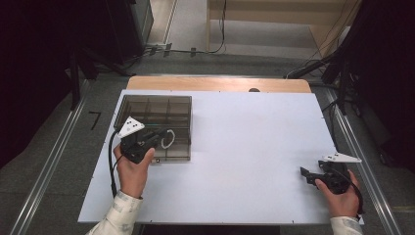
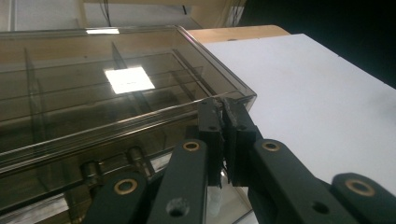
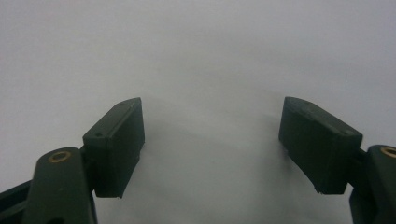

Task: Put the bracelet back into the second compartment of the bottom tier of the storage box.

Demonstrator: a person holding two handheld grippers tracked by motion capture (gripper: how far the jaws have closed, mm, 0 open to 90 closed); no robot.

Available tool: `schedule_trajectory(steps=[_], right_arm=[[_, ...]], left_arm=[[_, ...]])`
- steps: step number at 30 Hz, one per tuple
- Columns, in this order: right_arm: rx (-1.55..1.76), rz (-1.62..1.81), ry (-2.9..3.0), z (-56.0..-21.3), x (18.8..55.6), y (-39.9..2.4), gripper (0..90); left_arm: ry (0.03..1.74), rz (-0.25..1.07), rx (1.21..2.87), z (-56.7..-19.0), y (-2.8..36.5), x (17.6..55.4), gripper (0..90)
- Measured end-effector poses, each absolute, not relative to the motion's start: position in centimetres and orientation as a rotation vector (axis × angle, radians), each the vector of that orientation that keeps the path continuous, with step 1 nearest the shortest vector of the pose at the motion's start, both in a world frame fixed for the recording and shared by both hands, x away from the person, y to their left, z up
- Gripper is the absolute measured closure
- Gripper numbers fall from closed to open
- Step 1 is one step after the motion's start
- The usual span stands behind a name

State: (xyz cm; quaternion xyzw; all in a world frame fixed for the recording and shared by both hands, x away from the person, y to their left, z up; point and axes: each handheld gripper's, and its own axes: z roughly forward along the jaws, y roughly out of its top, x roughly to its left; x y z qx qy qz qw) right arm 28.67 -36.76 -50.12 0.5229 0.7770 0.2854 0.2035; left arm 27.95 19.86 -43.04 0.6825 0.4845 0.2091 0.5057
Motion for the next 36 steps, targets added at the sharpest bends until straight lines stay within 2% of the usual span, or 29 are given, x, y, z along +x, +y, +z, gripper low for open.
schedule_trajectory(steps=[36], right_arm=[[1.458, 0.797, 2.169, -50.1, 28.7, -36.7, 21.0]], left_arm=[[1.254, 0.569, 1.628, -43.7, 22.6, 28.3, 88.0]])
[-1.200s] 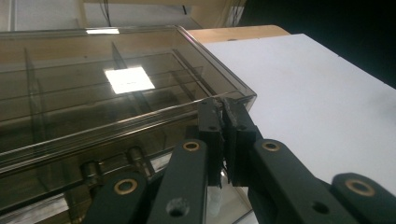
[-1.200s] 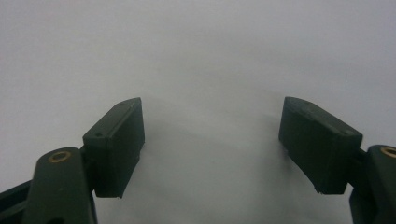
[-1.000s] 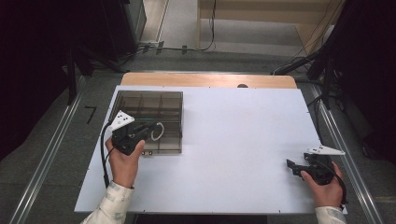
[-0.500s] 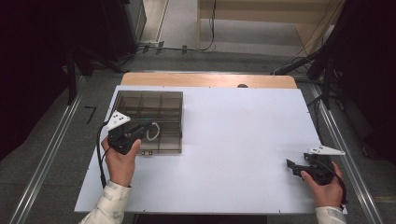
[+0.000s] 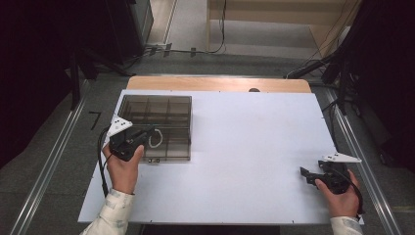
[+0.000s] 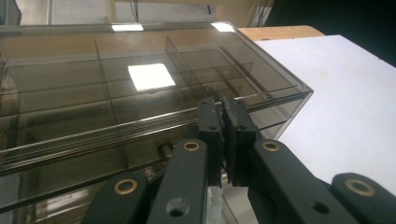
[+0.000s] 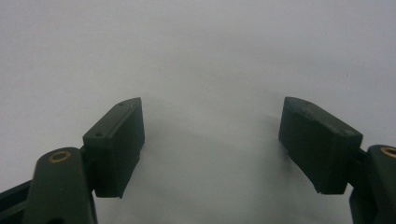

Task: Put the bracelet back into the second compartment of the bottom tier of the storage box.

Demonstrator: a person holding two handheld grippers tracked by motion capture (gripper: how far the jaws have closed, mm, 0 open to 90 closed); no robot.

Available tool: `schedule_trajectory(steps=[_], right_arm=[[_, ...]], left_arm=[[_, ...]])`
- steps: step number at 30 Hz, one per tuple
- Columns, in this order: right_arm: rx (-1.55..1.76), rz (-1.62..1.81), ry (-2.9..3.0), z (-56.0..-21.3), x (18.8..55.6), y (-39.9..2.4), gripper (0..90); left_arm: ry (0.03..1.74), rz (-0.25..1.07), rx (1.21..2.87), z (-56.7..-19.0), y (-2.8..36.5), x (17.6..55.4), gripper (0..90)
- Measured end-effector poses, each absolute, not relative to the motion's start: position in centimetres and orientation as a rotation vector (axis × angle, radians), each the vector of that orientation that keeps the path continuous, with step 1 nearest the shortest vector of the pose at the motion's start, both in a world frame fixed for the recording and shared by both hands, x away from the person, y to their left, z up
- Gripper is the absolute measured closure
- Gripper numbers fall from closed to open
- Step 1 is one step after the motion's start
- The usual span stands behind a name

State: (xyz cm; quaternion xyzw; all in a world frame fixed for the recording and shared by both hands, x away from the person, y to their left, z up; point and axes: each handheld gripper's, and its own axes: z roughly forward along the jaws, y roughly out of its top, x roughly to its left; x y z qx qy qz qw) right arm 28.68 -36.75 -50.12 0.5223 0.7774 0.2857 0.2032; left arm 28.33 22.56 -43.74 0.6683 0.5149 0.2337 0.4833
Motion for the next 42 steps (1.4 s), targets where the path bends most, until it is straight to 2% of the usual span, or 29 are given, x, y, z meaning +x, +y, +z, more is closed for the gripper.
schedule_trajectory(steps=[42], right_arm=[[1.453, 0.801, 2.17, -50.0, 28.6, -36.9, 21.0]], left_arm=[[1.295, 0.508, 1.748, -46.6, 22.7, 28.1, 87.9]])
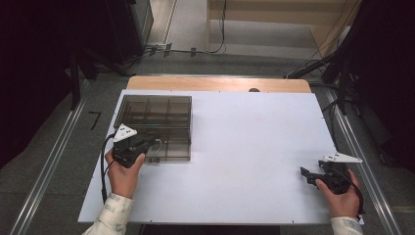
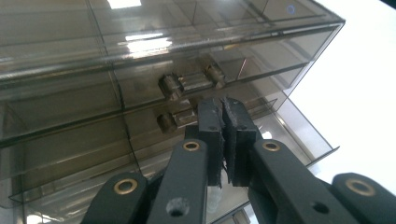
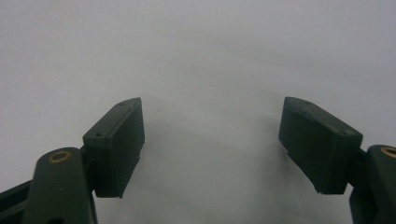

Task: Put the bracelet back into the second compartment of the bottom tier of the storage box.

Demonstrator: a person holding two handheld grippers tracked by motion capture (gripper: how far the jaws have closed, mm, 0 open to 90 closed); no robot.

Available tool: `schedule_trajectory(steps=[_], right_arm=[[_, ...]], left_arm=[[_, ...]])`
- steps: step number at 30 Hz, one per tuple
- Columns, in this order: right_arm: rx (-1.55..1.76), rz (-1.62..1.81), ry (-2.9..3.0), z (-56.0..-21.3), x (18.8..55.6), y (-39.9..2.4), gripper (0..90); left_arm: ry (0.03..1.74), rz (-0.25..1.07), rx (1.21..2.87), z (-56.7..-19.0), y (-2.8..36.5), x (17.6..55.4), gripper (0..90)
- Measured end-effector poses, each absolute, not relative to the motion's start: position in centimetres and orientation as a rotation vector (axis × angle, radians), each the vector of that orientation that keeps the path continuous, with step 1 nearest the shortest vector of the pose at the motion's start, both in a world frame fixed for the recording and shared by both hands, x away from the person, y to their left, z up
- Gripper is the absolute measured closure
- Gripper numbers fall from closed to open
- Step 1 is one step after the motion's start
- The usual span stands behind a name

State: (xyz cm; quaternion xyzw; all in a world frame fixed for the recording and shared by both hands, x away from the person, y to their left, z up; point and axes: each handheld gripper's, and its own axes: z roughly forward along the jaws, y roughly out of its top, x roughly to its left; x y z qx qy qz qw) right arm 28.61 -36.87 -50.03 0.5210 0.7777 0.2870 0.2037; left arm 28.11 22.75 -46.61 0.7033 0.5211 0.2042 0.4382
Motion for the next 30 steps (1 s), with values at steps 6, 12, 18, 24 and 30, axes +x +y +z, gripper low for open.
schedule_trajectory(steps=[6, 12, 18, 24, 30], right_arm=[[1.456, 0.805, 2.167, -50.0, 28.6, -36.9, 21.0], [1.459, 0.806, 2.166, -50.0, 28.6, -36.9, 21.1], [1.46, 0.807, 2.167, -50.0, 28.6, -36.9, 21.0], [1.459, 0.806, 2.168, -50.0, 28.6, -36.9, 21.0], [1.459, 0.806, 2.169, -50.1, 28.6, -36.9, 21.0]], left_arm=[[1.318, 0.49, 1.764, -47.2, 22.8, 28.3, 87.8], [1.325, 0.463, 1.79, -47.5, 22.7, 28.4, 87.0], [1.335, 0.448, 1.811, -47.8, 22.7, 28.6, 86.6], [1.352, 0.435, 1.835, -48.1, 22.6, 28.7, 80.4], [1.365, 0.434, 1.848, -48.2, 22.6, 28.8, 68.9]])
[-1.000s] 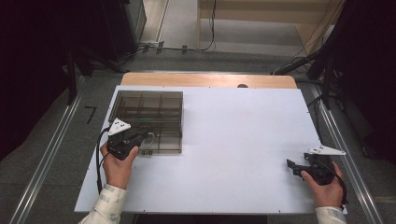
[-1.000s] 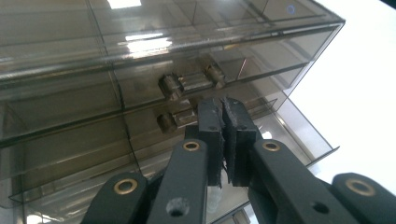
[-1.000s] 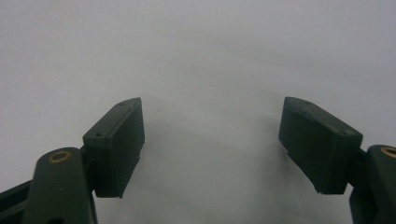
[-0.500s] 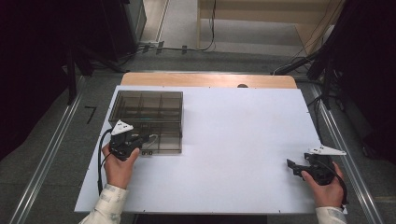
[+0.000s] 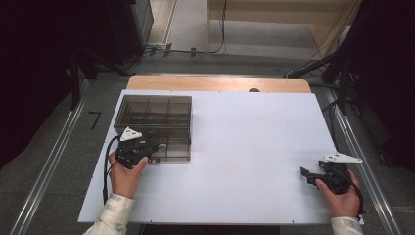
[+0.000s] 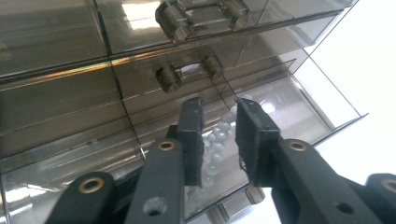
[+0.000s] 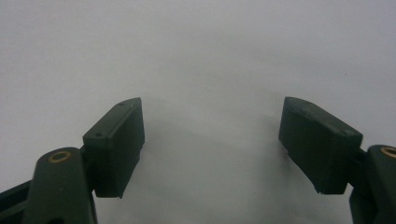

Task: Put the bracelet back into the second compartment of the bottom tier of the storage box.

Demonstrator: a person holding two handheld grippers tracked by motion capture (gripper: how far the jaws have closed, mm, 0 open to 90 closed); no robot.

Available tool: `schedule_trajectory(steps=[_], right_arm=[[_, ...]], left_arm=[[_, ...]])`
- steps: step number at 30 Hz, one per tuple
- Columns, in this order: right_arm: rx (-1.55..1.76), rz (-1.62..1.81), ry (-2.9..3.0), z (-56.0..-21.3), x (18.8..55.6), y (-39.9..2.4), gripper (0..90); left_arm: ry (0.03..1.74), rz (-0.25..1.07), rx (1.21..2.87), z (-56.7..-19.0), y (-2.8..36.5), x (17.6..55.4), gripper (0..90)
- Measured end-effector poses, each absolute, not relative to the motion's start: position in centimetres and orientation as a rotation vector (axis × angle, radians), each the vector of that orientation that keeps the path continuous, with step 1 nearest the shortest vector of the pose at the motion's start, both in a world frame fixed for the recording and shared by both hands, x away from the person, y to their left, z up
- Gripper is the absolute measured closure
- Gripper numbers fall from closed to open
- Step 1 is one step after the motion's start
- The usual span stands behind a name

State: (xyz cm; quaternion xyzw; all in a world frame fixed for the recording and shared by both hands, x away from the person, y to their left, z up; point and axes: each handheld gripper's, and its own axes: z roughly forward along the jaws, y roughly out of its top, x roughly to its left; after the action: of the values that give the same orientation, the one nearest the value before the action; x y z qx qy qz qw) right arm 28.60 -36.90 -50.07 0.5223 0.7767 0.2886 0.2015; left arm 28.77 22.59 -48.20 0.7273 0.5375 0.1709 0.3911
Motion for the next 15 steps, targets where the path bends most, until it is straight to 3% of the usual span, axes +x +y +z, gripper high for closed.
schedule_trajectory(steps=[6, 15], right_arm=[[1.46, 0.807, 2.169, -50.06, 28.59, -36.91, 21.1], [1.458, 0.806, 2.172, -50.08, 28.6, -36.89, 21.0]], left_arm=[[1.384, 0.453, 1.849, -48.08, 22.88, 28.65, 58.0], [1.379, 0.458, 1.836, -47.81, 23.12, 28.3, 56.9]])
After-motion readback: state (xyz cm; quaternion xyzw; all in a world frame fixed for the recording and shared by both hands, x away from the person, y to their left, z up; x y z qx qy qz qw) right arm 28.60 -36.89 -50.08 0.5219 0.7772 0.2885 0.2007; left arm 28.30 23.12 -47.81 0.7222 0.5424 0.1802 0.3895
